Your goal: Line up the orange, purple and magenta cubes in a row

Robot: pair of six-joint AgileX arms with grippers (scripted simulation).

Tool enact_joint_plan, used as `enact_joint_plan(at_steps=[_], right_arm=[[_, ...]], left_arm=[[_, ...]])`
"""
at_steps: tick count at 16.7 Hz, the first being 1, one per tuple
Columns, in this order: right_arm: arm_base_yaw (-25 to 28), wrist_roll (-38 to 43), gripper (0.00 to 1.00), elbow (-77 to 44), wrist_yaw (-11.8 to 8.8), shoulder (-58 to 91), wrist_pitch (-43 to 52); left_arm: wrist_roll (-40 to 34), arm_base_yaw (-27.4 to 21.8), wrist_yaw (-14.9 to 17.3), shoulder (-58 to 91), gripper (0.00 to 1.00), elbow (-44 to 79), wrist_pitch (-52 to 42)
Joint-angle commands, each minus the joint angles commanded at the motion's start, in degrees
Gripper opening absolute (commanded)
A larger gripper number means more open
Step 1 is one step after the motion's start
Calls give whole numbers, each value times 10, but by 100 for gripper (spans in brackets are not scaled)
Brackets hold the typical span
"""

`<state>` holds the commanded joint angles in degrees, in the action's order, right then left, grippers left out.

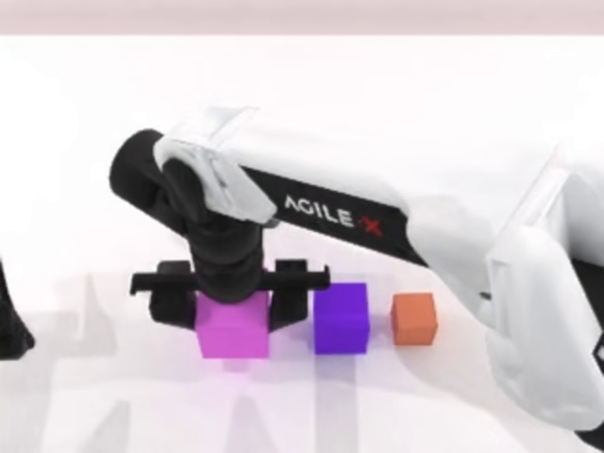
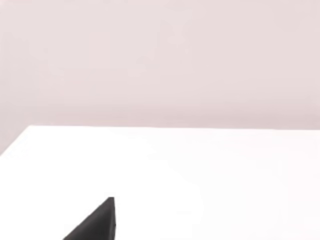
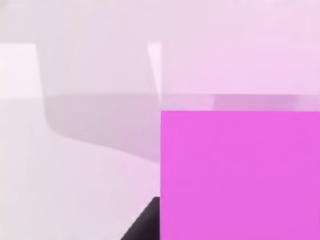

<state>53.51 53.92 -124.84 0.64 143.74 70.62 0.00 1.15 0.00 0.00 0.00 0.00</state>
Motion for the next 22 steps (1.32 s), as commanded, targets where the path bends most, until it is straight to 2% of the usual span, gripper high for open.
enact_joint_plan(at_steps=[10, 22], right_arm=[[0, 0, 98, 0, 0, 0, 0], [0, 1, 100, -24, 1, 3, 23]], left_arm=[[0, 0, 0, 0, 100, 0, 0], [0, 0, 0, 0, 100, 0, 0]])
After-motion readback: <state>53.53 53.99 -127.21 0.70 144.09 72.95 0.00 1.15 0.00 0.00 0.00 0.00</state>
